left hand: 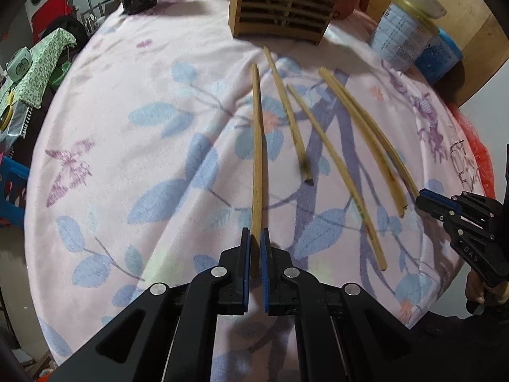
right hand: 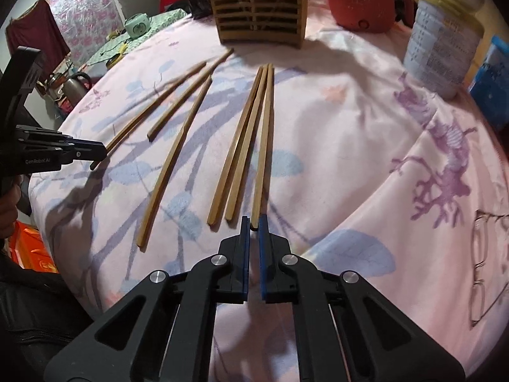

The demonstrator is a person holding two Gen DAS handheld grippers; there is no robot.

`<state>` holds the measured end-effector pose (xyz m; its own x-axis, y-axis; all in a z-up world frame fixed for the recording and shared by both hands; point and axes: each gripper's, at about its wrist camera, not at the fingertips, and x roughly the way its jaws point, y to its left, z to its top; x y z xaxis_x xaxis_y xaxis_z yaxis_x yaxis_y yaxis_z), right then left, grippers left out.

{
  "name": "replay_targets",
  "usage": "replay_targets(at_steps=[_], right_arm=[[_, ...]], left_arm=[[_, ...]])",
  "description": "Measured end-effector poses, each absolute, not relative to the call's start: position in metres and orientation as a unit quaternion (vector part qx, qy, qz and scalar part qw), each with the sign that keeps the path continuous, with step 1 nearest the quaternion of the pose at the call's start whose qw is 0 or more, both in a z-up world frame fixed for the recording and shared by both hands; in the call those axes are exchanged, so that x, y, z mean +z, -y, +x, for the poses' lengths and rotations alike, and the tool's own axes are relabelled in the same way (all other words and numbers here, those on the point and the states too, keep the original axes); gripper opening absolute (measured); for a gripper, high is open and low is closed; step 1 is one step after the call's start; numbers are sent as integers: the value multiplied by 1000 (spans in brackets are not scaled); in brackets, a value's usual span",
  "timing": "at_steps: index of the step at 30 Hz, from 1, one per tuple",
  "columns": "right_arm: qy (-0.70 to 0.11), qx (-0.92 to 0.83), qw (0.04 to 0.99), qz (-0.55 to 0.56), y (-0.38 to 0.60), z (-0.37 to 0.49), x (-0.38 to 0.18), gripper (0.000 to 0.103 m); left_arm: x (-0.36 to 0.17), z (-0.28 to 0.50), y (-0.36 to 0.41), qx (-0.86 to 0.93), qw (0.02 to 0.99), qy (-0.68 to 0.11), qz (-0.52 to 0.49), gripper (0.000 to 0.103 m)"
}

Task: Organize utensils
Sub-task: 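Grasp a chopstick with the left tool while the right tool grasps another, then carry both chopsticks to the wooden holder and lower them inside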

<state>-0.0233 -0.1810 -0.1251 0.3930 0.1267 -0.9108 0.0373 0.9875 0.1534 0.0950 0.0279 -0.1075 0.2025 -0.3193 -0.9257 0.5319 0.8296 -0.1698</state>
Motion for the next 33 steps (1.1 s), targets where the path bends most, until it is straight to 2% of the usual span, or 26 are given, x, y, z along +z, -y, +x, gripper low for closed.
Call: replay_targets(at_steps=[17, 33], right_arm=[[-393, -2, 915, 90, 223, 6, 11, 6], [-352, 7, 930, 105, 234, 26, 54, 6]], left_arm=[[27, 120, -37, -263, 850, -454, 45, 6], [100, 160, -12, -292, 861, -415, 35, 6]])
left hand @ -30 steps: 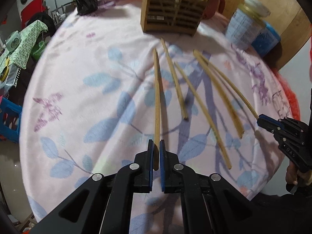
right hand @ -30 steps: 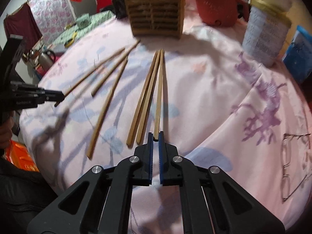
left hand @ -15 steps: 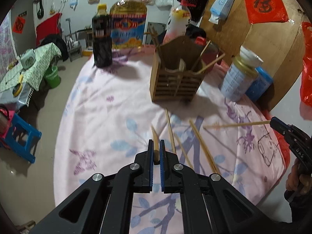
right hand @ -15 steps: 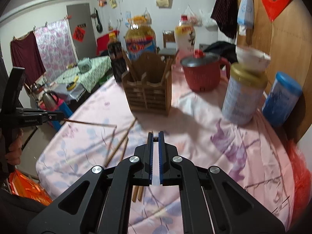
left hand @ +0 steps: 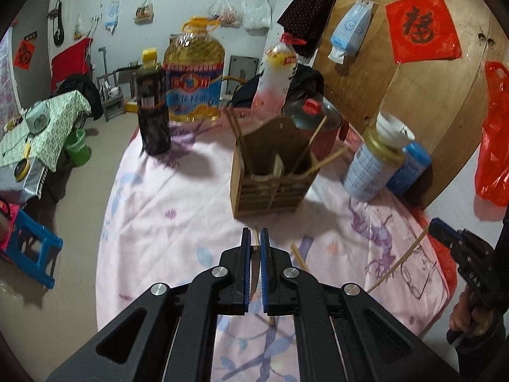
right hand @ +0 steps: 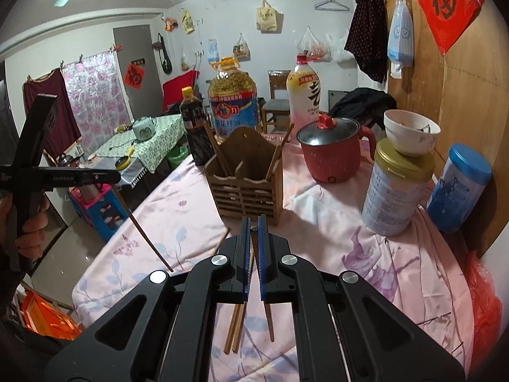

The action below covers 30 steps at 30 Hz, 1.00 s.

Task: Organize utensils
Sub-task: 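Carry both chopsticks to the wooden holder and lower them inside, then open both tools to release the chopsticks and pull back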

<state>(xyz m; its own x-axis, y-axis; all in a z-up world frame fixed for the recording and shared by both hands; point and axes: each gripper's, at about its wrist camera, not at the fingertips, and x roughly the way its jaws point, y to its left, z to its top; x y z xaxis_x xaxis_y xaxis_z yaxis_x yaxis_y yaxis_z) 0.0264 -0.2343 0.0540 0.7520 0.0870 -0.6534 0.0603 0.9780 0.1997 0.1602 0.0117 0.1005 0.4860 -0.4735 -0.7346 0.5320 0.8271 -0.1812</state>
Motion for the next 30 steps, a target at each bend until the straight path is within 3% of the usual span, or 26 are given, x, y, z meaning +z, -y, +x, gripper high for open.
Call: replay_targets(at_steps=[13, 18, 23, 24, 26, 30], right_arm=[[-256, 58, 958, 118, 247, 142, 141, 6], [-239, 53, 964, 107, 251, 193, 145, 6], [-281, 51, 951, 115, 251, 229, 100, 6], [-290, 50, 949, 116, 250, 232, 92, 11], [-302, 54, 944, 124, 252, 233, 81, 10], [-293, 52, 946, 126, 254, 222, 84, 11]], left_arm=[[196, 236, 60, -318, 891, -321, 54, 6], [177, 271, 90, -317, 885, -335, 57, 6], [130, 297, 97, -305, 872, -381, 48, 7], [123, 300, 96, -304, 868, -389, 45, 12], [113, 302, 88, -293, 869, -397, 40, 38], [108, 299, 72, -274, 874, -400, 34, 43]])
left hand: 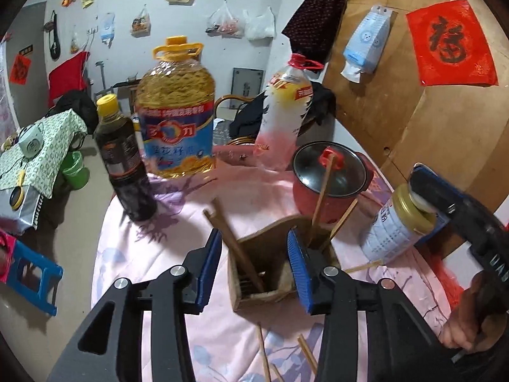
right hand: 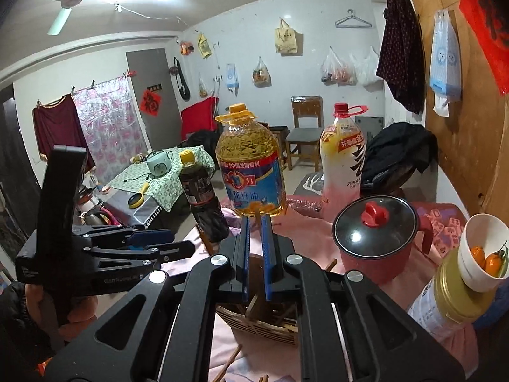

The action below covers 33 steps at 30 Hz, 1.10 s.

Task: Organize utensils
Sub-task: 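Open both tools to release the chopsticks and pull back, then move both open tools back over the remaining loose chopsticks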

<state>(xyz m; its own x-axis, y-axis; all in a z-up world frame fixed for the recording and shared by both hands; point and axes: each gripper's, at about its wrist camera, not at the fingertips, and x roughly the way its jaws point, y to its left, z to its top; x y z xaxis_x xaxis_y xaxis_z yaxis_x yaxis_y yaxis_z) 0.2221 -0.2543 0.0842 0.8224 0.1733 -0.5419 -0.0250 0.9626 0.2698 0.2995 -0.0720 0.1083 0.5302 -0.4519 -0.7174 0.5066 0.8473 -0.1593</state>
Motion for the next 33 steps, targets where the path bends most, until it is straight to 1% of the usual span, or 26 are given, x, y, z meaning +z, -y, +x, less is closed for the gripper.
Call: replay_targets(at_steps=[2, 8, 15, 19, 28, 33], right_arm=[[-286, 49, 949, 128, 256, 212, 91, 12], [-278, 35, 952, 127, 254, 180, 100, 19], [-295, 30, 948, 118, 239, 130, 91, 25], [-328, 35, 938, 106, 225, 107, 69, 27], [-418, 25, 904, 90, 209, 56, 2, 27], [-464, 19, 883, 64, 199, 24, -38, 27]], left_arm=[[106, 296, 65, -265, 875, -403, 29, 46], [107, 271, 40, -248, 880, -405, 10, 49], [99, 230, 8, -225, 882, -414, 3, 54], [80, 210, -3, -207, 878, -430, 11, 56], [9, 173, -32, -168, 849, -499, 33, 57], [-23, 153, -40, -163, 832, -528, 45, 57]])
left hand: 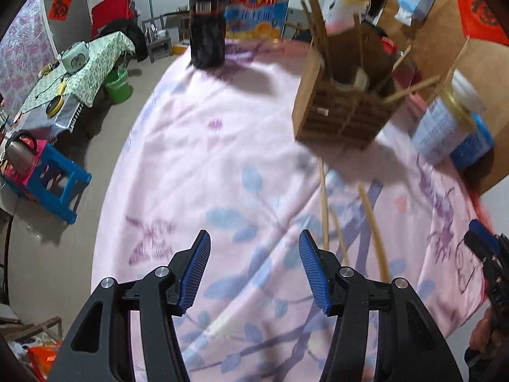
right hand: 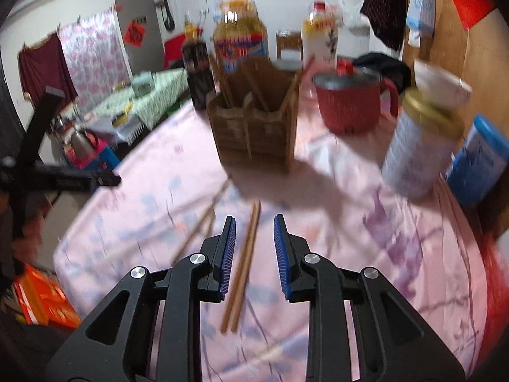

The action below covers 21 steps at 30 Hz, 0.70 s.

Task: Organize utensils
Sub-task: 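Move both open tools back over the remaining loose chopsticks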

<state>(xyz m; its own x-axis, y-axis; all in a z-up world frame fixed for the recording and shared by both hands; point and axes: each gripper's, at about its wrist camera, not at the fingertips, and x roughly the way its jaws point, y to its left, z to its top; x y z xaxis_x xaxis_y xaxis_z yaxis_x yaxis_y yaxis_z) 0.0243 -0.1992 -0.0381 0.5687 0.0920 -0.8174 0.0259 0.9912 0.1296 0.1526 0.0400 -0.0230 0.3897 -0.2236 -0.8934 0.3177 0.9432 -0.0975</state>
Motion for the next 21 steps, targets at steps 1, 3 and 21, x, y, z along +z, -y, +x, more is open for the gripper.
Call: replay_targets(at_steps=[1, 3, 21], right_arm=[[-473, 21, 879, 60, 197, 18, -46, 27], [-494, 28, 867, 56, 192, 6, -64, 27], [-561, 68, 820, 88, 169, -26, -132, 27]], left_arm=[[-26, 150, -40, -162, 830, -532, 47, 57], [-34, 144, -39, -163, 825, -539, 53, 57], [-80, 110, -25, -186, 785, -583, 101, 58]])
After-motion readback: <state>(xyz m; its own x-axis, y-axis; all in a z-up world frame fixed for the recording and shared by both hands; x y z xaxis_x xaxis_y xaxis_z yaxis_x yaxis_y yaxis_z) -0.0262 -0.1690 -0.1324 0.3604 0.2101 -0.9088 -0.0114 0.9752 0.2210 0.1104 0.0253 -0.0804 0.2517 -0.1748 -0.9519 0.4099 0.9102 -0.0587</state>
